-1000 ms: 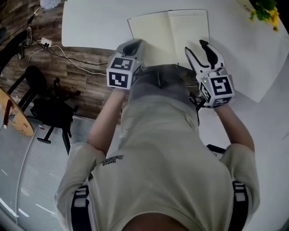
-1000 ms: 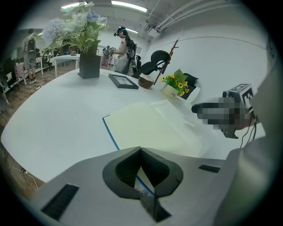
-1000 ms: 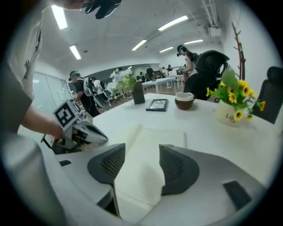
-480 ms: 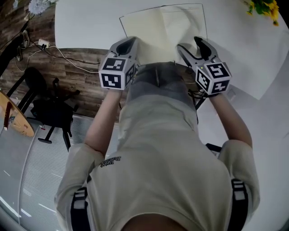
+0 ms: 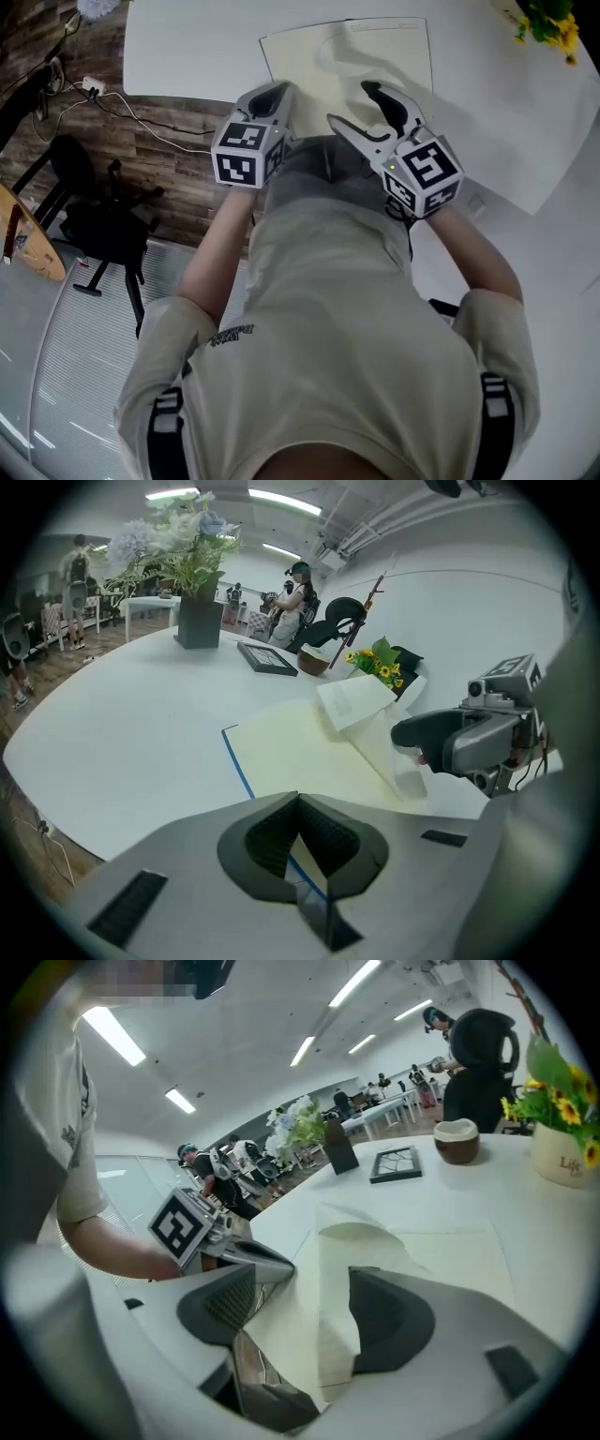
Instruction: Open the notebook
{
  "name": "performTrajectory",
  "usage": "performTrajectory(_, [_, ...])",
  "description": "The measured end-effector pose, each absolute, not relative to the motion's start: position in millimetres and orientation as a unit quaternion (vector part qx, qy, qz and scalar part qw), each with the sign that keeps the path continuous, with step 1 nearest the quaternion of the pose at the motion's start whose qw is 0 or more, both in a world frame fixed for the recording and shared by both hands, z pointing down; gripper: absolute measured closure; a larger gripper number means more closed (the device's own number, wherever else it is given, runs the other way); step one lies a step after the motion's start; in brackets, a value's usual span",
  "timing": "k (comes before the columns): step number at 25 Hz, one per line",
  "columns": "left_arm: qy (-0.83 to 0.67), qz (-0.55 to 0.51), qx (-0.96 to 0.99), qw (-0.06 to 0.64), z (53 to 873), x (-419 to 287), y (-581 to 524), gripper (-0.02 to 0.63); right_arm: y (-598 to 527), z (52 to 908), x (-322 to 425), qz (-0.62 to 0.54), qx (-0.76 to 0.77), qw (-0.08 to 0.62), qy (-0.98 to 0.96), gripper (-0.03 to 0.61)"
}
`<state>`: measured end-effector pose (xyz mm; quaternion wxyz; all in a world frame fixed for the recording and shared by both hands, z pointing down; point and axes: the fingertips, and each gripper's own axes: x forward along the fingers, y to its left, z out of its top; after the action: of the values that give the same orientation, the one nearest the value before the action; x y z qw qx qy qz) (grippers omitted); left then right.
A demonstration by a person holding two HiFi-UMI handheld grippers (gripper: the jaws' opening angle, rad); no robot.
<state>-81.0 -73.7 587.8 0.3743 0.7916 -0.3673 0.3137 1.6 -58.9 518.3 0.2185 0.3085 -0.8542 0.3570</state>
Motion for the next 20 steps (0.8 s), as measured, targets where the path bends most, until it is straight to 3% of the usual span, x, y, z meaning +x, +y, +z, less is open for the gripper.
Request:
performTrajectory(7, [-0.365, 0.312, 0.791, 0.378, 589.7, -88.0, -70.2, 0.603, -16.5, 514.8, -71.0, 0.354, 0.215, 0.235, -0.879, 0.260])
performTrajectory(9, [-0.363, 0.315, 0.792, 0.376, 592.6, -91.8, -70.1, 0.603, -8.4, 515.4, -80.4, 0.363, 0.209, 0.232, -0.878, 0.316])
performTrajectory(11, [-0.363, 0.313, 0.793, 0.377, 593.0, -94.7, -70.6, 0.603, -3.6, 515.3, -80.1, 0.369, 0.210, 0.228, -0.876, 0.310])
performTrajectory(16, [-0.357, 0.311, 0.797, 0.373, 593.2, -94.2, -71.5, 0.603, -12.5, 488.1, -40.1, 0.325, 0.291, 0.170, -0.884, 0.308])
performTrajectory(20, [-0.353, 0.306, 0.800, 0.377, 592.5, -93.5, -71.0, 0.603, -42.7, 501.1, 44.5, 0.270, 0.417, 0.213, -0.842, 0.306])
